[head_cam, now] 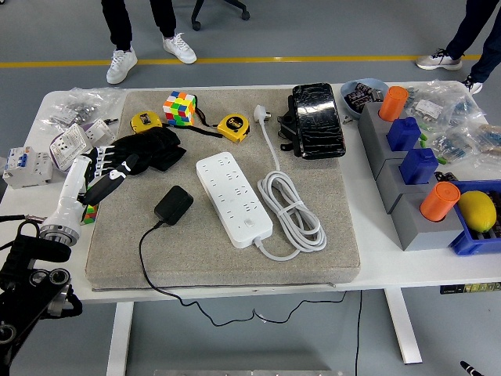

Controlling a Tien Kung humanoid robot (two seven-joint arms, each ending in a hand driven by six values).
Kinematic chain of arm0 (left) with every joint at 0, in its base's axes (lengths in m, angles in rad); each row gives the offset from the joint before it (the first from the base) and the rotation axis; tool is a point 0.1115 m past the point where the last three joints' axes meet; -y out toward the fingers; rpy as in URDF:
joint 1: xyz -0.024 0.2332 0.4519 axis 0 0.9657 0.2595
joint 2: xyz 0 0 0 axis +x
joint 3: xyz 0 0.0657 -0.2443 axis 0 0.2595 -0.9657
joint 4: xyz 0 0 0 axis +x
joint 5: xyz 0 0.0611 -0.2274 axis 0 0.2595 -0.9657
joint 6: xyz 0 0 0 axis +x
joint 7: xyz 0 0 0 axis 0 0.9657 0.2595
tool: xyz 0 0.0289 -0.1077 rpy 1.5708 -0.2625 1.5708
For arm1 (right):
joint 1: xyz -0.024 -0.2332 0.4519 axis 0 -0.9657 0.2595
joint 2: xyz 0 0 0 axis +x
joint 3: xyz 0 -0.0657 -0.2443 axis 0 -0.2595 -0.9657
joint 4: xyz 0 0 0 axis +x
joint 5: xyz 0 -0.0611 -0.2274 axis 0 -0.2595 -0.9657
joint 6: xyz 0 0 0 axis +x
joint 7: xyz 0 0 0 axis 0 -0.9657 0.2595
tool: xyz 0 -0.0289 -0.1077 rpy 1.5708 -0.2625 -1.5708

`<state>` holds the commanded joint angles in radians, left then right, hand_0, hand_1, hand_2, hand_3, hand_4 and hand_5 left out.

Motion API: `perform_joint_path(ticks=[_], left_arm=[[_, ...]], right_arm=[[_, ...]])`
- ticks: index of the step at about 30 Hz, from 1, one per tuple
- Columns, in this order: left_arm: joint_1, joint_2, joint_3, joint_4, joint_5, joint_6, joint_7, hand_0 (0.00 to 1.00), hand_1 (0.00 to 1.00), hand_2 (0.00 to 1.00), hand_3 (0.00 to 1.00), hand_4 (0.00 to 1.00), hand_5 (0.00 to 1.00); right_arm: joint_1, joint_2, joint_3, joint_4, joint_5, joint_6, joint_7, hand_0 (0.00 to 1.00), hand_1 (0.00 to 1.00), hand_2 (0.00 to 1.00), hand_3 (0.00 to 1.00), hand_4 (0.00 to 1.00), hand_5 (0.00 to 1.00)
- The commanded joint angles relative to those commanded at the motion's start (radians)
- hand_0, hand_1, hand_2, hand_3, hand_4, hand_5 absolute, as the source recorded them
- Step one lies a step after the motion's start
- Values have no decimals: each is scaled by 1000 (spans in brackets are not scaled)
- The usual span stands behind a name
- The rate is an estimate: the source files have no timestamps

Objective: Put the plug near the board,insert it into the board,press the button,pull the plug out

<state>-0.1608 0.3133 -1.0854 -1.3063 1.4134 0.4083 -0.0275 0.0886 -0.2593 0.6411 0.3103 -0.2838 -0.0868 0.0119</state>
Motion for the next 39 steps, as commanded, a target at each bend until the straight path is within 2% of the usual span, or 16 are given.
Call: perform_joint_path(ticks=[5, 9, 11, 18, 34, 35, 39], left_arm=[[-15, 0, 27, 9, 208, -30, 86, 680, 700, 728, 730, 998, 551], [-28, -5, 44, 18, 372, -50, 121, 680, 700, 728, 730, 998, 551], [-34, -6, 52, 21, 413, -59, 134, 680, 702, 728, 733, 998, 554], [-47, -9, 84, 34, 447, -74, 158, 678, 701, 730, 734, 998, 560], [-105, -28, 169, 107, 462, -64, 166, 676, 697, 720, 734, 998, 560], [-110, -28, 174, 111, 462, -63, 168, 656, 664, 672, 728, 998, 517], [-128, -25, 205, 120, 451, -61, 167, 656, 664, 672, 728, 998, 517]], right_arm=[[0, -1, 2, 4, -7, 0, 0, 569, 643, 625, 551, 960, 546], [0, 0, 4, 5, -9, 0, 0, 569, 643, 625, 551, 960, 546], [-1, 0, 4, 5, -9, 0, 0, 569, 643, 625, 551, 961, 545], [-5, 1, 10, 6, -12, 0, 0, 569, 643, 625, 551, 961, 546], [-7, 1, 20, 9, -18, 0, 0, 569, 643, 625, 551, 960, 544], [-7, 2, 20, 9, -18, 0, 0, 568, 643, 625, 550, 961, 544], [-7, 2, 18, 9, -18, 0, 1, 568, 643, 625, 550, 961, 544]])
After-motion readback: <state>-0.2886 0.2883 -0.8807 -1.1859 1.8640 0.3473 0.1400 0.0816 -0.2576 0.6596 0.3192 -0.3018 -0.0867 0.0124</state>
